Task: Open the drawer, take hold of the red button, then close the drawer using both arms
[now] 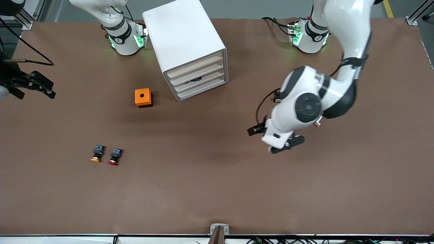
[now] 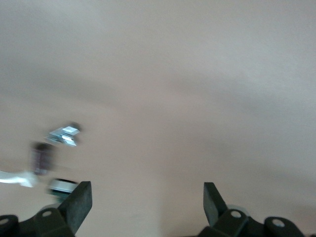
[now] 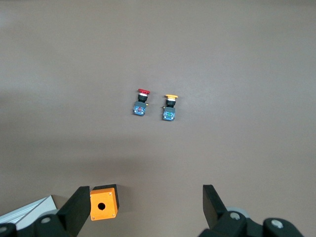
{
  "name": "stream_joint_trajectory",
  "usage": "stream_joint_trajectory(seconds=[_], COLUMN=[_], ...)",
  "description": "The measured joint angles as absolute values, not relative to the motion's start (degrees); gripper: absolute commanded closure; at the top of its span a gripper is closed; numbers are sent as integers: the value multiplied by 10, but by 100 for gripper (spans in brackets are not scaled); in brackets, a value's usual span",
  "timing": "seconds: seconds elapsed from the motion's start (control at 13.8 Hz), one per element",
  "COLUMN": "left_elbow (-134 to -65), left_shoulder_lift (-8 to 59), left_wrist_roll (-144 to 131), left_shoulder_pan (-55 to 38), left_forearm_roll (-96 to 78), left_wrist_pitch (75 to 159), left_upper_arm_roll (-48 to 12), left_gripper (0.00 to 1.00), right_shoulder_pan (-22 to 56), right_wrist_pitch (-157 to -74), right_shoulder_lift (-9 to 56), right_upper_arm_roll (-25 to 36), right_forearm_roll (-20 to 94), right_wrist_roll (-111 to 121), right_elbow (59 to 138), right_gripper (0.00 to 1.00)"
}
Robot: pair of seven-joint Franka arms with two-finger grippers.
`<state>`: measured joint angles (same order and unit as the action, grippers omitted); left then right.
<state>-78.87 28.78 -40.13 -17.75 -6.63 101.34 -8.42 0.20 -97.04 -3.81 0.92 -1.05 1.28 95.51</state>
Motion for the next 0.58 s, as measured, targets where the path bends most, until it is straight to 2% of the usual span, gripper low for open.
stream_joint_trajectory(seconds=[0.29, 0.58], left_elbow=[-789, -819], left_shoulder_lift=[221, 171], left_wrist_roll=[-265, -199], left_shoulder_pan=[-104, -61], left_forearm_roll=[-38, -13], left_wrist_pitch=[943, 926], left_upper_arm_roll=[-84, -84], left_gripper=[1, 1], right_shoulder_pan=[2, 2], right_wrist_pitch=[-962, -962], right_shoulder_lift=[-38, -38], right_upper_arm_roll=[9, 11], right_forearm_roll=[-11, -11], right_wrist_roll=[20, 30], right_elbow=[954, 952], right_gripper=[0, 0])
